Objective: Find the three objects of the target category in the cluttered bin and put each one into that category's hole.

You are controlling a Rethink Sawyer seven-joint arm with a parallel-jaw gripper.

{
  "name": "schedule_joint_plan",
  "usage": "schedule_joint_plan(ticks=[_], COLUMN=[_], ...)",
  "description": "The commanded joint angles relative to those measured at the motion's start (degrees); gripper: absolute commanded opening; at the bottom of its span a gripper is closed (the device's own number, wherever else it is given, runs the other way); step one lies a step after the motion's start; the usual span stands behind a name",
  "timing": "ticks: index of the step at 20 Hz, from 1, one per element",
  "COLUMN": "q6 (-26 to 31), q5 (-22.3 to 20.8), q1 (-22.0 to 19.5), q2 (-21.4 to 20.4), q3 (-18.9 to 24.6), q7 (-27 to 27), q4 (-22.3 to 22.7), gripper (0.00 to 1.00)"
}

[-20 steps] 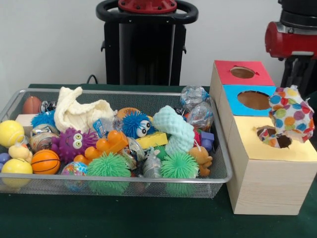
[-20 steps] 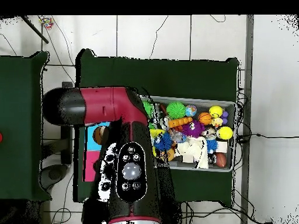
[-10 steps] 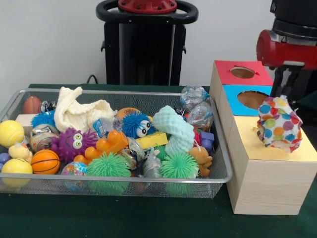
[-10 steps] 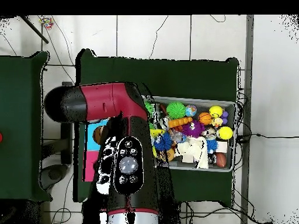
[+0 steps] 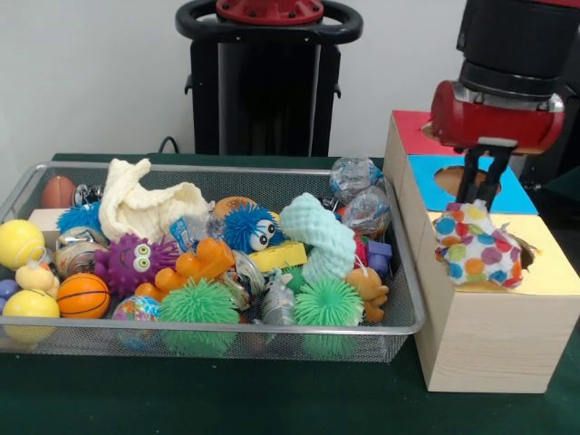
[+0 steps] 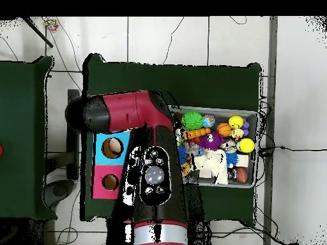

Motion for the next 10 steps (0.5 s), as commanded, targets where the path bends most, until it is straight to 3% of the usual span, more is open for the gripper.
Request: schedule_joint_plan(ticks=[1,6,10], q6=[-7.5,-13.3,-16.6], q5=[-1.8,-10.6,-14.3], q1=[-9.5,-6.0,-3.4], q2=[-0.6,-0.6,0.8], q3=[6.3,-3.9,-9.0], q7=[-5.2,2.2,5.5], q4=[13.6,12.9,11.3], gripper=[0.00,0.00,0.00])
